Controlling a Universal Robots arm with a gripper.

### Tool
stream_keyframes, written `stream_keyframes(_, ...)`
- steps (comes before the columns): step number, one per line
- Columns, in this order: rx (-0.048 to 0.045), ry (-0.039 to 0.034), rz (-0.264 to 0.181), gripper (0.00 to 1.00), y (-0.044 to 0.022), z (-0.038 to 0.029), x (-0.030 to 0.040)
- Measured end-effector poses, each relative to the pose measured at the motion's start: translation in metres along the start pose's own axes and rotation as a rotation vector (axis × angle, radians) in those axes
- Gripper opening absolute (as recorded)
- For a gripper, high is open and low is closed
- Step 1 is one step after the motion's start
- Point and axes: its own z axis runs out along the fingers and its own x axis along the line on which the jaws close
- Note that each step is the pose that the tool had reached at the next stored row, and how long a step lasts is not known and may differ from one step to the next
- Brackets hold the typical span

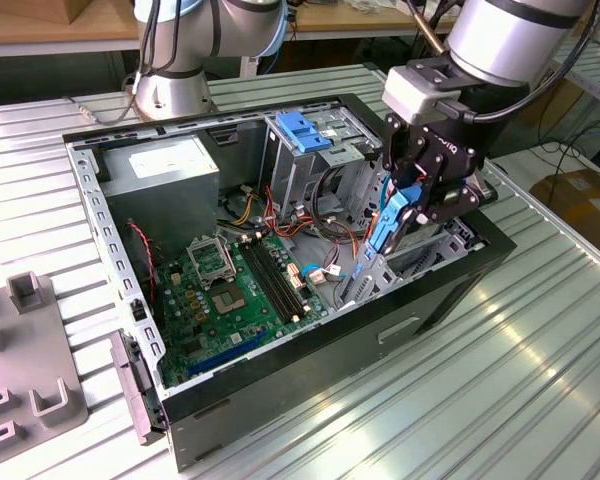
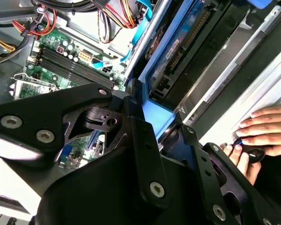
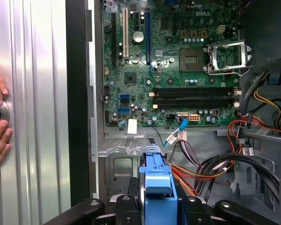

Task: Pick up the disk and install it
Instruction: 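Insert the disk into the insertion slot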

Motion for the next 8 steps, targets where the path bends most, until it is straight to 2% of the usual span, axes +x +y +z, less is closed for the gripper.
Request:
stream_keyframes(3,0.0,-0.0001,0.0,0.37,0.0,0.0075,-0.0001)
stream_keyframes(8,0.0001,0.0002,0.0,0.37,0.0,0.0089,-0.0001)
